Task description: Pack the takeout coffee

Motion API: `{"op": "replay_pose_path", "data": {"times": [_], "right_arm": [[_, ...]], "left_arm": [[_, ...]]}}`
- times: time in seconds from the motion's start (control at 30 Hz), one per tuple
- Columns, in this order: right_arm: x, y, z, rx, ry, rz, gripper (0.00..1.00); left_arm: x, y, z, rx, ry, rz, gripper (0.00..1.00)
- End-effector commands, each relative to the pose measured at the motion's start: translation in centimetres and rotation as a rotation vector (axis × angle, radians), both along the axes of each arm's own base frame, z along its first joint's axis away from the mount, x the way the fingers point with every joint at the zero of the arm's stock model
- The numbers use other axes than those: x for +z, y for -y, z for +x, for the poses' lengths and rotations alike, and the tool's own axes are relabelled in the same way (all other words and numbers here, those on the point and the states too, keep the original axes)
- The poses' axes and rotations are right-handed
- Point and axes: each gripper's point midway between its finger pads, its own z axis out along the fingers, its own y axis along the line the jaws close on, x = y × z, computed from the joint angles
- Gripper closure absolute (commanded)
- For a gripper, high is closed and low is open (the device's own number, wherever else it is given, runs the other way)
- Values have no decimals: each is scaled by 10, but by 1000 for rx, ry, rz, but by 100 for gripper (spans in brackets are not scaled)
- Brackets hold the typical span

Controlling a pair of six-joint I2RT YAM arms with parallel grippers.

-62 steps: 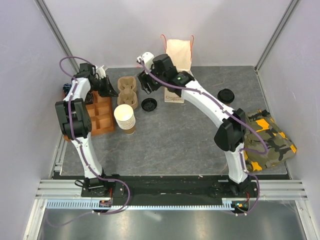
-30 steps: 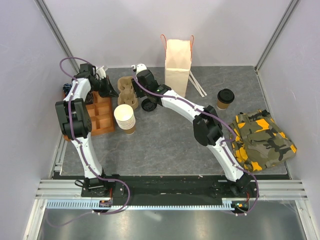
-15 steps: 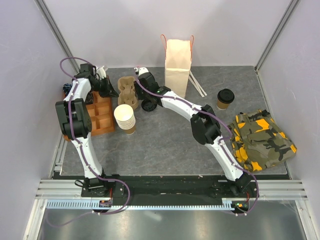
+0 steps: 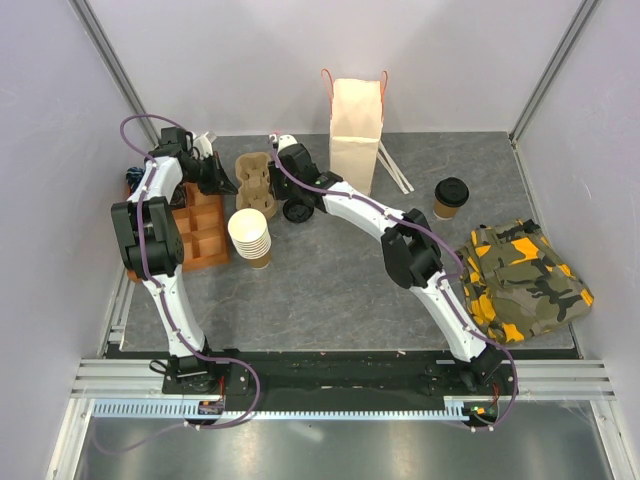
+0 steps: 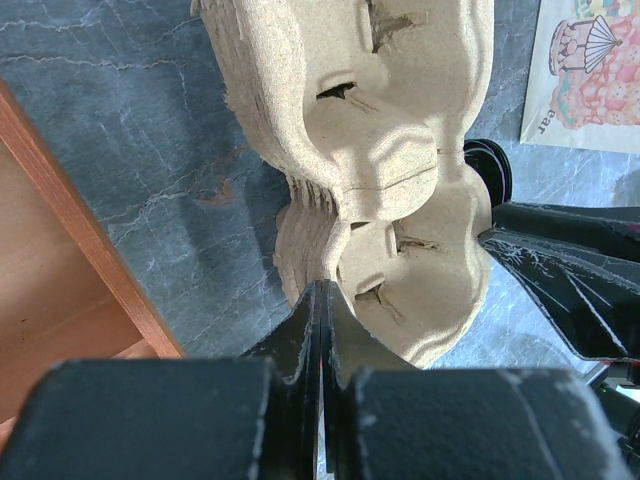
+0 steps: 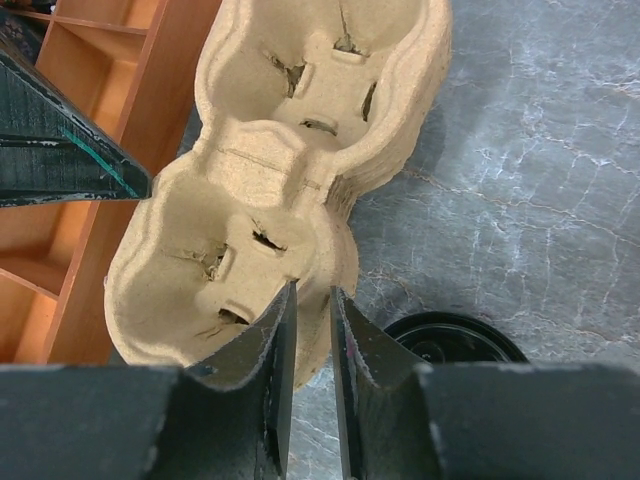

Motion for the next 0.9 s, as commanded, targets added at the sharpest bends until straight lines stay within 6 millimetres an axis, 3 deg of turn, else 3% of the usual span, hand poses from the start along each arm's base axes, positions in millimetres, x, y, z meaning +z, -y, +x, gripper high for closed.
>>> {"op": "replay_pose_path", "data": {"times": [0.0,0.2,0.47,0.87], "right_arm": [[16,-10,8,4,28,63,73],[13,-8,10,-4,21,63,75],[23,-11,8,23,25,85,100],[58,-18,2,62,36,183,100]], "left_arm": [[6,1,2,-9,33,19,98],[5,2,1,-11,30,14,98],[8,2,2,-11,38,14,98],[34,5,4,-8,86,0,98]]}}
